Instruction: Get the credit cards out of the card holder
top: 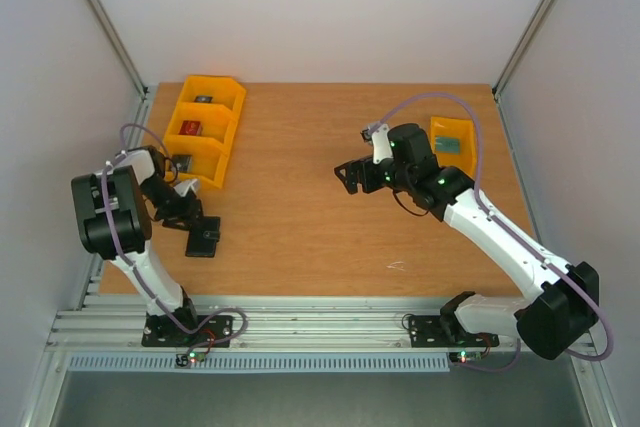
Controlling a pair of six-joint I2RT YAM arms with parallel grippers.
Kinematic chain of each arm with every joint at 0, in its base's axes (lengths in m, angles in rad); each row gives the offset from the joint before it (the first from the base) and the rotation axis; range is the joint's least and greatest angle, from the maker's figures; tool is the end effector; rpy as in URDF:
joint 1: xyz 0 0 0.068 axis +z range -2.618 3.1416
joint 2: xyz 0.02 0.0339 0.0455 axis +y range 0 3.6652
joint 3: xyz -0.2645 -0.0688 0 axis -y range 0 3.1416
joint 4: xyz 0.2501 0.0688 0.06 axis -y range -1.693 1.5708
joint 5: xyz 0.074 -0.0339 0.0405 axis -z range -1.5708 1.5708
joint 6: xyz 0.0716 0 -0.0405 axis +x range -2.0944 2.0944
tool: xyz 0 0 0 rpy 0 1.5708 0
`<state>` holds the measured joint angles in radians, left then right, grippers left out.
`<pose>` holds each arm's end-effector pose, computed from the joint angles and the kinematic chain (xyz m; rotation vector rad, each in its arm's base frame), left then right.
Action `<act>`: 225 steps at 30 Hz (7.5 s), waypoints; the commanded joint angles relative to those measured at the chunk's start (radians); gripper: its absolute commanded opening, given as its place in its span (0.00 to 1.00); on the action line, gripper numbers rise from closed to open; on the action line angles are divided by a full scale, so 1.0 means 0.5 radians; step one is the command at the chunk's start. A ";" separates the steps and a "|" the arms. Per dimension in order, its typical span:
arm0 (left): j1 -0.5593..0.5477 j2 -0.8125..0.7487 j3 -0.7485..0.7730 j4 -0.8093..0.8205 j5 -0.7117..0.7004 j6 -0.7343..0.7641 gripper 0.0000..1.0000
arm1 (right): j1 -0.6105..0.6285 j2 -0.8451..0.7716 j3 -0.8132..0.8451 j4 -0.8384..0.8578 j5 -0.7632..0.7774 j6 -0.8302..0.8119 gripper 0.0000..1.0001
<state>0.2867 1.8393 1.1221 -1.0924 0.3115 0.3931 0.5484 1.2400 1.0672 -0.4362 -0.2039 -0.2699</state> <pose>0.2791 0.0594 0.1112 -0.1021 -2.9685 0.5584 0.2561 0.1735 0.2973 -0.9774 1.9604 0.3800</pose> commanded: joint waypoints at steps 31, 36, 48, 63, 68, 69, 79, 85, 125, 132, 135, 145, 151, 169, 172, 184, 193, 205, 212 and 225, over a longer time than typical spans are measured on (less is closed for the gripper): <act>-0.295 -1.287 0.343 -0.062 0.705 -0.031 0.00 | 0.336 0.263 0.441 0.400 -0.729 0.188 0.98; -0.385 -1.348 0.859 -0.052 0.935 -0.272 0.00 | 0.449 0.407 0.706 0.511 -0.751 0.187 0.99; -0.667 -1.464 0.956 0.219 0.983 -0.738 0.00 | 0.529 0.757 1.127 0.729 -0.887 0.325 0.94; -0.668 -1.538 0.845 0.176 1.506 -0.732 0.62 | 0.417 0.581 1.114 0.595 -1.330 0.116 0.01; -0.666 -1.574 0.768 0.186 1.785 -0.624 0.58 | 0.404 0.409 1.204 0.082 -1.603 -0.347 0.01; -0.667 -1.583 0.736 0.201 1.839 -0.623 0.56 | 0.406 0.393 1.247 -0.030 -1.630 -0.425 0.01; -0.864 -1.636 0.752 0.206 2.057 -0.428 0.64 | 0.404 0.406 1.479 -0.215 -1.622 -0.513 0.01; -1.017 -1.634 0.652 0.325 1.931 -0.409 0.58 | 0.408 0.436 1.516 -0.149 -1.611 -0.453 0.01; -1.043 -1.659 0.391 0.781 0.507 -1.363 0.00 | 0.787 1.063 2.085 -0.605 0.304 -0.295 0.44; -1.040 -1.666 0.376 0.793 0.526 -1.348 0.00 | 0.787 1.155 2.132 -0.643 0.532 -0.303 0.22; -1.040 -1.660 0.375 0.806 0.535 -1.358 0.00 | 0.788 1.202 2.170 -0.700 0.560 -0.314 0.16; -1.014 -1.673 0.359 0.804 0.548 -1.374 0.00 | 0.745 1.185 2.163 -0.888 0.888 -0.363 0.01; -0.973 -1.726 0.231 0.845 0.605 -1.400 0.00 | 0.524 0.964 1.888 -0.847 0.655 -0.270 0.01; -0.942 -1.775 0.138 1.236 1.414 -1.389 0.00 | 0.420 0.340 0.903 0.193 -0.742 -0.039 0.57; -0.935 -1.787 0.139 1.387 1.661 -1.493 0.00 | 0.308 0.253 0.838 0.272 -0.927 0.027 0.58; -0.938 -1.781 0.054 1.735 1.981 -1.685 0.00 | 0.239 0.144 0.891 0.114 -1.079 -0.127 0.62; -0.939 -1.807 0.035 1.752 2.071 -1.686 0.00 | 0.223 0.166 1.010 0.003 -1.140 -0.211 0.60; -0.950 -1.830 0.026 1.756 2.045 -1.649 0.00 | 0.255 0.236 1.093 -0.038 -1.190 -0.114 0.53; -0.954 -1.829 0.018 1.724 2.013 -1.641 0.00 | 0.304 0.292 1.131 -0.020 -1.349 -0.104 0.64; -0.953 -1.829 -0.011 1.648 1.929 -1.597 0.00 | 0.328 0.361 1.181 0.059 -1.628 0.012 0.38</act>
<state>-0.1917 0.9283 1.1309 -0.2798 1.3216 -0.4179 0.6910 1.4143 1.6188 -0.4541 -0.9611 -0.3077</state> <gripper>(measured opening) 0.087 0.562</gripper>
